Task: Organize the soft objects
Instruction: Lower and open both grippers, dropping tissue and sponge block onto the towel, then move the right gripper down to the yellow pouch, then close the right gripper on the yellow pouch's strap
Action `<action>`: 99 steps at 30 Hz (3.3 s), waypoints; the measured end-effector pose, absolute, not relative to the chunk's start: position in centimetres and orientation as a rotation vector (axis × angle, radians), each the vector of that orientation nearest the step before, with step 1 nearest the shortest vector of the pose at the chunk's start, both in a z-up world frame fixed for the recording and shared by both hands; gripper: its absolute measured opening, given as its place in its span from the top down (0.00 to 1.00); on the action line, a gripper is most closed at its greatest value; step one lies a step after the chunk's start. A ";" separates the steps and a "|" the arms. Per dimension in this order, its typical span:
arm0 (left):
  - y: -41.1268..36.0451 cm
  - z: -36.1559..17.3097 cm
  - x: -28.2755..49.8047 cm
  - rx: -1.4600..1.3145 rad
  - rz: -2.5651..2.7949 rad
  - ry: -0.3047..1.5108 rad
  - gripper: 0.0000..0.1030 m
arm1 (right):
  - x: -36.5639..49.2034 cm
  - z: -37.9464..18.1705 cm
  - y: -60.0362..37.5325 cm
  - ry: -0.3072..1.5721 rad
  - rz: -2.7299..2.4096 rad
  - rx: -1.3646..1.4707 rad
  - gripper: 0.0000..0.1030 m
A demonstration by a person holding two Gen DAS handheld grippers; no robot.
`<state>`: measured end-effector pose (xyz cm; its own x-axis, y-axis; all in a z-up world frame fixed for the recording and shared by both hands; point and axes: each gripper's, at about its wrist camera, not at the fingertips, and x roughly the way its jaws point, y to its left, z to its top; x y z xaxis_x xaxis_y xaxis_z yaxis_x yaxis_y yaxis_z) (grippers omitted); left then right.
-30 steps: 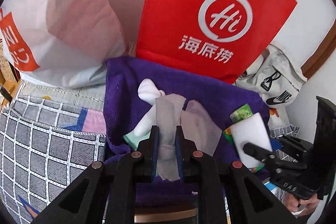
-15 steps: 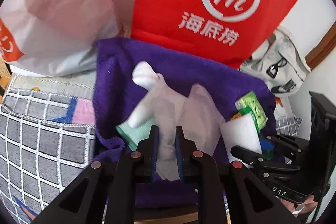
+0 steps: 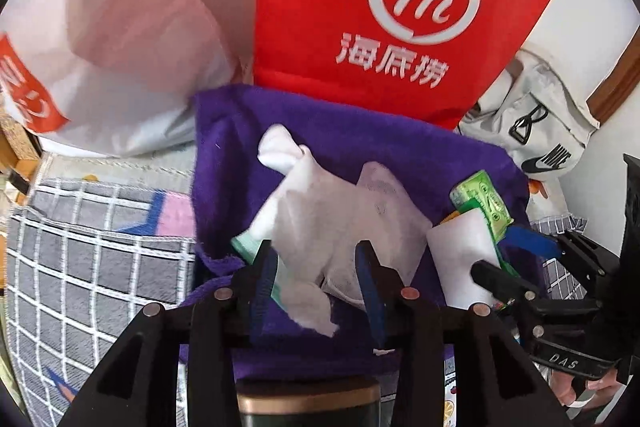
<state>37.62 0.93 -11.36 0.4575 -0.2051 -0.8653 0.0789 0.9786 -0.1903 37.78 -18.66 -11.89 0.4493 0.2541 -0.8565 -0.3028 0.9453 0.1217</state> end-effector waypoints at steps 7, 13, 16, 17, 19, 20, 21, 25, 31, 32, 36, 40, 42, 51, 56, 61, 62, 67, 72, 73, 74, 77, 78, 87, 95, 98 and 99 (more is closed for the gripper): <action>1.1 -7.8 35.3 -0.089 -0.165 1.017 0.63 | 34.6 -7.6 -18.8 0.918 0.385 -0.012 0.36; 2.3 -5.4 31.1 -0.078 -0.175 0.970 0.63 | 30.3 -6.6 -18.8 0.906 0.402 0.001 0.36; 3.0 -5.2 29.1 -0.088 -0.167 0.973 0.63 | 28.1 -6.9 -18.5 0.921 0.420 0.019 0.36; 3.2 -5.2 28.5 -0.091 -0.164 0.973 0.63 | 27.3 -7.0 -18.3 0.923 0.427 0.024 0.36; 3.6 -5.2 27.1 -0.087 -0.156 0.974 0.63 | 25.8 -7.1 -18.2 0.933 0.440 0.036 0.36; 3.7 -5.3 26.5 -0.082 -0.154 0.976 0.63 | 25.0 -7.1 -18.1 0.936 0.442 0.041 0.36; 3.9 -5.3 25.6 -0.082 -0.148 0.978 0.63 | 24.1 -7.1 -18.1 0.934 0.440 0.046 0.36; 4.8 -6.0 22.7 -0.101 -0.132 0.992 0.63 | 20.8 -7.0 -18.1 0.928 0.464 0.077 0.36; 6.1 -7.7 18.4 -0.149 -0.100 1.016 0.63 | 16.0 -7.7 -17.2 0.937 0.524 0.045 0.36; 6.3 -8.0 17.9 -0.155 -0.099 1.020 0.63 | 15.0 -8.0 -17.1 0.938 0.533 0.039 0.36; 6.3 -9.2 15.8 -0.169 -0.103 1.030 0.63 | 12.5 -9.7 -16.8 0.959 0.552 0.028 0.39; 6.1 -10.8 14.2 -0.173 -0.115 1.047 0.62 | 11.2 -12.2 -16.7 1.000 0.542 0.031 0.50; 5.9 -11.7 13.4 -0.166 -0.122 1.065 0.62 | 10.8 -13.6 -16.6 1.026 0.539 0.030 0.56; 5.6 -14.0 11.2 -0.145 -0.135 1.079 0.62 | 10.9 -17.2 -14.6 1.046 0.519 -0.059 0.65; 4.0 -14.6 11.2 -0.109 -0.184 1.065 0.62 | 9.4 -16.6 -15.8 0.997 0.517 -0.048 0.70; 1.5 -15.8 11.6 -0.010 -0.197 1.074 0.62 | 7.8 -15.5 -19.3 0.971 0.456 -0.007 0.74; 1.1 -16.2 11.8 -0.002 -0.208 1.081 0.62 | 7.6 -15.3 -20.3 0.970 0.428 0.004 0.74; -0.6 -17.1 12.3 0.090 -0.167 1.065 0.63 | 7.2 -16.1 -24.3 0.991 0.327 0.066 0.74; -0.2 -16.9 12.5 0.115 -0.144 1.033 0.81 | 7.2 -16.9 -25.3 1.023 0.325 0.101 0.72; 0.3 -16.6 12.4 0.087 -0.160 1.028 0.81 | 7.1 -16.9 -25.3 1.021 0.326 0.102 0.72; 0.9 -16.3 12.2 0.062 -0.172 1.027 0.81 | 7.2 -17.0 -25.3 1.018 0.328 0.102 0.71; 2.1 -15.6 11.7 0.036 -0.176 1.016 0.81 | 7.2 -17.2 -25.5 1.024 0.326 0.110 0.66; 2.5 -15.6 11.7 0.024 -0.171 1.021 0.81 | 7.3 -17.3 -25.5 1.024 0.329 0.117 0.63; 4.0 -16.8 12.1 -0.085 -0.193 1.052 0.81 | 7.2 -17.5 -24.8 1.003 0.335 0.088 0.55; 0.6 -17.1 11.5 -0.170 -0.398 1.058 0.81 | 7.2 -17.5 -24.6 1.000 0.332 0.086 0.55; -0.9 -17.4 11.6 -0.143 -0.396 1.080 0.81 | 7.2 -17.4 -24.5 1.003 0.331 0.079 0.55; -1.1 -17.5 11.6 -0.136 -0.388 1.084 0.81 | 7.2 -17.4 -24.5 1.003 0.332 0.077 0.55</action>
